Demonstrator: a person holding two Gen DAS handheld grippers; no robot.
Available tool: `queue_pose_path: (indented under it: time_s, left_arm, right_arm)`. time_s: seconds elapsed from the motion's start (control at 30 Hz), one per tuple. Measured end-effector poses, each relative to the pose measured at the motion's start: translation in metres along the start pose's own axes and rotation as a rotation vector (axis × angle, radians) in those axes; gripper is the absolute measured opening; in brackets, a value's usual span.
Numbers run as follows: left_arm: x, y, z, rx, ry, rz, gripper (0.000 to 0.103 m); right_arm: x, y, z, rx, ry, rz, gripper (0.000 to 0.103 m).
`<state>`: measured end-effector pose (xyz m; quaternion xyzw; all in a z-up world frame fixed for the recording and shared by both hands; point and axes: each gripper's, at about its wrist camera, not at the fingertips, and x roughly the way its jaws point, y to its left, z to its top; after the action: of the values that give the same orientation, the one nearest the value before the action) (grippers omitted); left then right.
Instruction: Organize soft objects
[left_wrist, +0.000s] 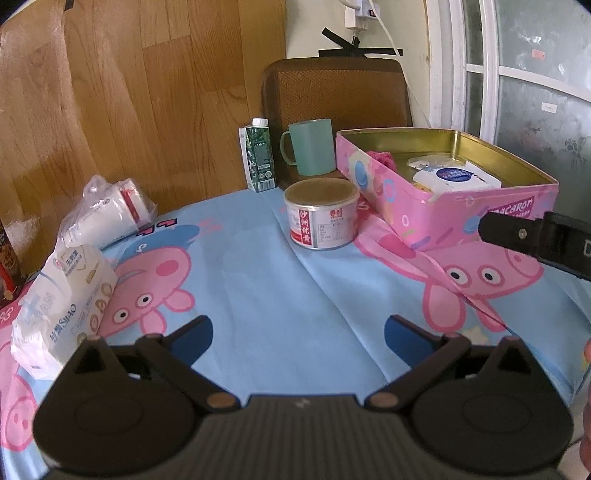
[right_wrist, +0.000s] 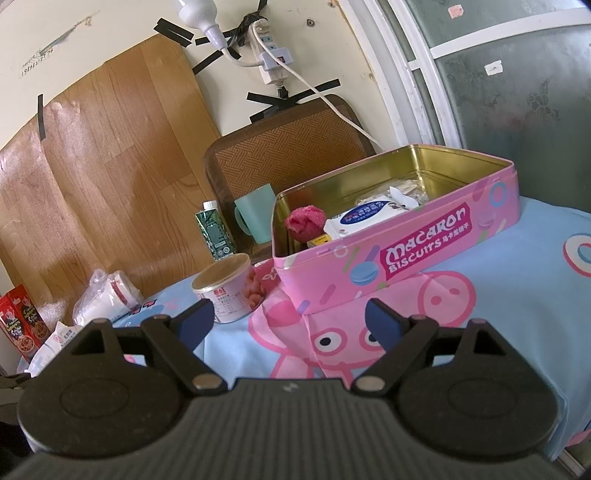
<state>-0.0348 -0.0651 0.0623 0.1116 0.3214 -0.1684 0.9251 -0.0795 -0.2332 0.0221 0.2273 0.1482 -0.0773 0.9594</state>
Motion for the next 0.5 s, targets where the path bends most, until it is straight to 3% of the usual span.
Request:
queue_pose_path:
  time_s: [0.5]
  left_arm:
    - [0.0060,-0.0057,-0.0034,0.028,0.035,-0.005,0.103]
  right_arm:
    - [0.0026,-0.0003,-0.0010,0.000,0.006,0.006,0.091]
